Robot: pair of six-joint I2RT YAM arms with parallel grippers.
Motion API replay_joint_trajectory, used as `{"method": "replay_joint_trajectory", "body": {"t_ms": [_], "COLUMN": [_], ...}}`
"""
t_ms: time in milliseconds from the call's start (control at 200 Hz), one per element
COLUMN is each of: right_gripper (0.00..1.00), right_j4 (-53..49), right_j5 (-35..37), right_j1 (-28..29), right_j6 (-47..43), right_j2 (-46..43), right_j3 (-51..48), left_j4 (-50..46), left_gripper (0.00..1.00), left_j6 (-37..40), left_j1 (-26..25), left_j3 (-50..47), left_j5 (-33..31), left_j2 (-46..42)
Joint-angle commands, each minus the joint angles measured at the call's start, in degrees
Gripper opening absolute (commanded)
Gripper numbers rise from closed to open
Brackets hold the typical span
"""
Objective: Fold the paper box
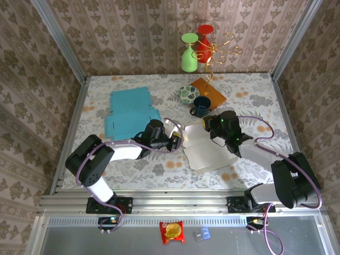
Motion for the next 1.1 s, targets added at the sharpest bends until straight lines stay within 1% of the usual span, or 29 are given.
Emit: {"method": "replay_joint_trajectory", "body": {"t_ms": [0,280,650,955,1095], "right_gripper": [0.0,0.0,0.0,0.0,0.0], "right_j4": [-0.83,1.71,12.23,14.65,15.07], "right_j5": [-1.09,0.57,4.35,5.32,5.58], "right_j1": [0.58,1.19,2.98,3.62,3.92], "right_j6": [-0.29,-1.2,-1.67,-2.02,-1.51], "right_j2": [0.29,0.12,0.32,0.68,0.95], "right_j3": [0.61,-1.04,-7.74,-9.48,-9.88], "left_j4": [-0.17,-0.4,0.53,1.04,0.81], "left_gripper": [0.29,0.28,0.29,0.28,0.31], "left_j6": [1.87,1.22,-0.01,-1.17,-1.6], "left_j1": [-0.44,-1.94,-4.26,-6.74,-8.1], "left_j3": [2.31,2.28,2.38,3.19,3.96], "left_j5": [-0.08,-4.33,-11.35,-18.57,-22.0], "left_j2": [1.23,1.74,3.05,3.77,4.44]}}
